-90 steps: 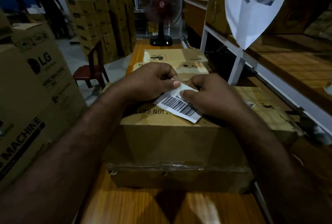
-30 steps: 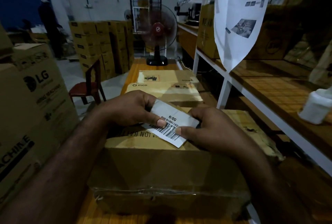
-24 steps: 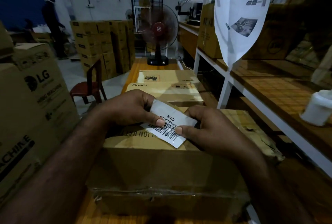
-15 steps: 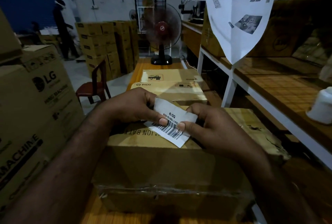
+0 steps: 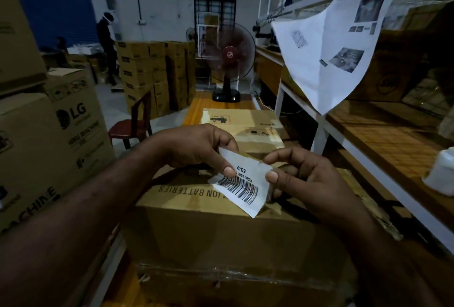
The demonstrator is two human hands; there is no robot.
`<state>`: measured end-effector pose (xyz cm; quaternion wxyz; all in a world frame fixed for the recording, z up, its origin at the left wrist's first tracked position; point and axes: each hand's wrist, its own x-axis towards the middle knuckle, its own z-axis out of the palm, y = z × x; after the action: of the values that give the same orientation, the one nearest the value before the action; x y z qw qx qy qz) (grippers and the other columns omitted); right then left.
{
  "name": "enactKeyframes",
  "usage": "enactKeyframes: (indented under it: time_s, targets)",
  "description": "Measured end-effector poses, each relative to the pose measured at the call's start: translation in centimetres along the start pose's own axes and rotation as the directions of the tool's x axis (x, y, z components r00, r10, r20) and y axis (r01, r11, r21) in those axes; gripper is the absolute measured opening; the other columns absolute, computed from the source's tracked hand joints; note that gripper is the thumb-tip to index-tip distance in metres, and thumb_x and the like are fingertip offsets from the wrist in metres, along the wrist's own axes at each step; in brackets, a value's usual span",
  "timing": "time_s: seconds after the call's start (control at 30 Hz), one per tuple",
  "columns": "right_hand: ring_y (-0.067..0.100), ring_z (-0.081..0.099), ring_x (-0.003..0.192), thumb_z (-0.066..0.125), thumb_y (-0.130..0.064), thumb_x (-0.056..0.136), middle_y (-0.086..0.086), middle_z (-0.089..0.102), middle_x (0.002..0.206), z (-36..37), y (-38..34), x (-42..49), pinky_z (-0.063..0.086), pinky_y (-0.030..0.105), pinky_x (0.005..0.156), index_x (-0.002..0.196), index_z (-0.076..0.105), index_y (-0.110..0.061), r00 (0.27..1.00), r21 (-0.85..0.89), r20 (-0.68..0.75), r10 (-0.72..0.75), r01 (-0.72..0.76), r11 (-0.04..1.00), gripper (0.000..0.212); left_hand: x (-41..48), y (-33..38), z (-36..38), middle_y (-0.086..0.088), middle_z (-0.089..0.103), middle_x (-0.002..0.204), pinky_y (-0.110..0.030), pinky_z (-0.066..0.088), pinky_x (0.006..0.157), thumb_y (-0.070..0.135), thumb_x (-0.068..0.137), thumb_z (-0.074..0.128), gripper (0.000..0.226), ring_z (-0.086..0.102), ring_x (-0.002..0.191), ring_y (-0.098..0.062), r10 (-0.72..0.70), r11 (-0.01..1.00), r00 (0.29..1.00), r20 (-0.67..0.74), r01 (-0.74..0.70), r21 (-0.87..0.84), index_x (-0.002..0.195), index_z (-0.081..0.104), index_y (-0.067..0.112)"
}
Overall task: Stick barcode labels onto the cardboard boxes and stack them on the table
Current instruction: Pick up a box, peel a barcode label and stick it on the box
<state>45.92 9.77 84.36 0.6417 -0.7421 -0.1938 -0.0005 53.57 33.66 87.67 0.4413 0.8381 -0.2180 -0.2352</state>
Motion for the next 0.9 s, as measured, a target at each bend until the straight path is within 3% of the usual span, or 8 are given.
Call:
enactKeyframes:
  time_s: [0.07,0.2,0.27,0.33,0.43,0.6,0.77,0.9]
  targets:
    - [0.059,0.057,0.075,0.072,-0.035,0.075,0.025,0.067,0.079,0.4,-0.1,-0.2,0.048,0.065,0.06,0.098,0.068,-0.017,0.999,-0.109,-0.049,0.004,-0.009,0.994,0.029,0.2,0.1,-0.4,-0.018,0.074,0.099,-0.038,0.055,0.073,0.003,0.078,0.076,0.026,0.068,0.098,-0.04,-0.008,1.0,0.999,0.053,0.007,0.024,0.1,0.062,0.001]
    - [0.017,0.066,0.072,0.061,-0.08,0.068,-0.005,0.068,0.085,1.5,-0.7,-1.0,0.057,0.032,0.053,0.088,0.072,-0.026,0.999,-0.469,-0.043,-0.002,-0.018,0.883,0.058,0.7,-0.1,-0.7,-0.01,0.075,0.091,-0.034,0.058,0.071,0.004,0.076,0.076,0.019,0.072,0.088,-0.028,0.021,0.999,0.993,0.12,-0.025,0.034,0.091,0.066,0.011]
    - [0.006,0.06,0.082,0.047,-0.092,0.062,-0.013,0.062,0.089,2.0,-0.6,-1.4,0.056,0.029,0.064,0.095,0.07,-0.031,0.999,-0.677,-0.032,0.017,-0.034,0.735,0.073,0.8,-0.5,-0.7,-0.006,0.076,0.087,-0.03,0.058,0.068,0.003,0.078,0.075,0.018,0.072,0.084,-0.023,0.05,0.998,0.993,0.107,-0.053,0.026,0.089,0.065,0.012]
    - [0.003,0.053,0.092,0.05,-0.084,0.067,-0.018,0.056,0.101,2.9,-0.7,-1.8,0.055,0.033,0.074,0.104,0.065,-0.035,0.994,-0.775,-0.084,0.075,-0.113,0.622,0.064,0.8,-1.0,-0.7,-0.006,0.076,0.084,-0.026,0.058,0.065,0.001,0.08,0.074,0.017,0.073,0.081,-0.02,0.088,0.996,0.993,0.075,-0.089,0.003,0.09,0.064,0.01]
    - [0.002,0.049,0.096,0.056,-0.065,0.077,-0.018,0.054,0.107,4.5,-0.7,-2.2,0.054,0.034,0.077,0.108,0.063,-0.036,0.981,-0.79,-0.163,0.105,-0.194,0.582,0.044,0.7,-1.7,-0.6,-0.007,0.076,0.085,-0.025,0.059,0.063,0.001,0.081,0.075,0.018,0.073,0.08,-0.021,0.128,0.991,0.99,0.055,-0.126,-0.045,0.094,0.064,0.007]
    - [0.007,0.057,0.093,0.063,-0.054,0.079,-0.015,0.062,0.104,5.7,-0.9,-2.2,0.058,0.04,0.074,0.105,0.068,-0.034,0.95,-0.675,-0.274,0.152,-0.302,0.674,0.032,0.9,-2.5,-0.7,-0.012,0.076,0.097,-0.033,0.06,0.075,0.002,0.08,0.075,0.027,0.074,0.091,-0.026,0.172,0.981,0.982,0.071,-0.164,-0.106,0.106,0.065,0.004]
    - [0.007,0.067,0.079,0.067,-0.054,0.078,-0.015,0.07,0.092,6.6,-1.6,-2.2,0.061,0.041,0.065,0.091,0.071,-0.031,0.923,-0.589,-0.338,0.184,-0.36,0.723,0.026,1.0,-2.9,-0.7,-0.011,0.076,0.102,-0.032,0.06,0.077,-0.002,0.082,0.073,0.032,0.074,0.093,-0.024,0.218,0.971,0.969,0.116,-0.203,-0.124,0.109,0.064,0.01]
    - [-0.003,0.066,0.069,0.064,-0.056,0.077,-0.016,0.072,0.074,7.1,-2.3,-1.9,0.06,0.037,0.061,0.079,0.072,-0.029,0.91,-0.551,-0.362,0.201,-0.383,0.741,0.028,1.2,-3.0,-0.7,-0.009,0.076,0.101,-0.043,0.059,0.085,0.002,0.08,0.075,0.034,0.074,0.095,-0.026,0.222,0.973,0.97,0.101,-0.213,-0.089,0.109,0.065,0.015]
